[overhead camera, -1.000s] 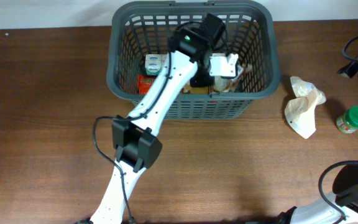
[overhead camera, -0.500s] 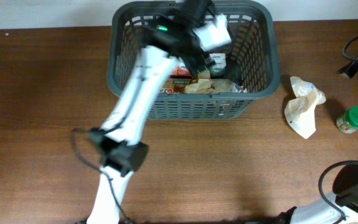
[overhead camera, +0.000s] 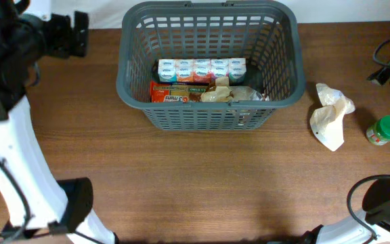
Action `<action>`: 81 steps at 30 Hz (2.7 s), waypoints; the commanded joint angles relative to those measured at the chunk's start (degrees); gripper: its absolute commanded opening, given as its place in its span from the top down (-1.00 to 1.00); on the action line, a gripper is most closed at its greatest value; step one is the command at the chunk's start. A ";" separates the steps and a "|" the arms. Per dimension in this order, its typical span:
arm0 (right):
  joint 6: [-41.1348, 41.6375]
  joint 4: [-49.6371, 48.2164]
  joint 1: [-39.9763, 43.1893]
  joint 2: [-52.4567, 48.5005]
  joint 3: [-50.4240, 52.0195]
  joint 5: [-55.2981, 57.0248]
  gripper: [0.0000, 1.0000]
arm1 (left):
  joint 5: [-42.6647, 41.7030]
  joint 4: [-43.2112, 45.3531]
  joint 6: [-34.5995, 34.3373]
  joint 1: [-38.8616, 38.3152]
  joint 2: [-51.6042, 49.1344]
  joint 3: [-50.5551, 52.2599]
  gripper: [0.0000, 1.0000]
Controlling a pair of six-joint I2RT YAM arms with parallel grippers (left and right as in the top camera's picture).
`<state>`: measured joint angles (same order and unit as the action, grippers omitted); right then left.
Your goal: Pack container
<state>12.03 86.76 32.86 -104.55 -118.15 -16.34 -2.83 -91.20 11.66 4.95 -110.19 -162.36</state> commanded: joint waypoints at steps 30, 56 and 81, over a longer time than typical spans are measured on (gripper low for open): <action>4.96 -14.16 0.85 -18.67 0.26 24.52 -0.98 | -0.39 -5.49 -4.55 9.84 -11.10 16.44 -0.98; 3.23 -14.88 5.42 -23.23 7.45 22.91 -0.98 | -0.37 -5.49 -4.55 9.84 -11.10 16.44 -0.98; 3.50 -27.89 5.46 -23.28 17.03 20.85 -1.00 | -0.37 -5.49 -4.52 9.84 -11.10 16.44 -0.98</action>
<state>15.22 59.51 38.28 -127.74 -102.26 4.86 -2.81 -96.53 7.64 14.59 -121.03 -146.23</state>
